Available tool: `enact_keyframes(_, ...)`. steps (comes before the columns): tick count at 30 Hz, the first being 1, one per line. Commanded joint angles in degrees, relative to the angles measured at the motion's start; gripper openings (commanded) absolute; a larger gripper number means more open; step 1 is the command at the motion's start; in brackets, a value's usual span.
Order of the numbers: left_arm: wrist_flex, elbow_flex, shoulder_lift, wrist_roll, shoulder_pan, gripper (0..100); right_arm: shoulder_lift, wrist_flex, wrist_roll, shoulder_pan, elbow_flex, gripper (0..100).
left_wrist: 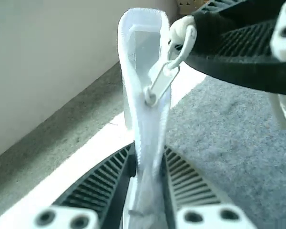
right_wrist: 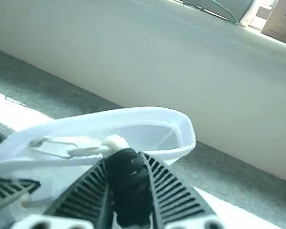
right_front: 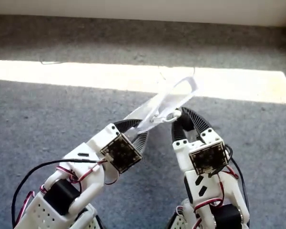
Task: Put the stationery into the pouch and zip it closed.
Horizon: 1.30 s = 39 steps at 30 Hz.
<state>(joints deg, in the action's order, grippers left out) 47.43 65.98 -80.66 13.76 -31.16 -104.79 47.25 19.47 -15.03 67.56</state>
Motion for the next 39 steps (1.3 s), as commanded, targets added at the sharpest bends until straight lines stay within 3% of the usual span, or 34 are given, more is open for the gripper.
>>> enact_keyframes(1, 0.44, -0.22, 0.13, -5.89, 1.19, 15, -0.40, 1.10, -0.44, -1.54, -4.70, 0.5)
enact_keyframes(16, 0.00, -3.03, 0.04, -6.59, 0.66, 15, -0.48, 8.57, -0.62, -7.08, -7.87, 0.5)
enact_keyframes(19, -0.09, -3.21, 0.04, -10.11, 0.66, 15, -0.48, 10.95, -0.79, -7.08, -10.42, 0.5)
enact_keyframes(29, -1.23, -5.05, 0.04, -10.81, 0.57, 2, -0.48, 17.10, -0.44, -7.25, -12.00, 0.5)
enact_keyframes(39, -1.67, -2.86, 0.04, -10.64, 0.57, 1, 0.04, 23.43, -1.58, -24.40, -21.93, 0.5)
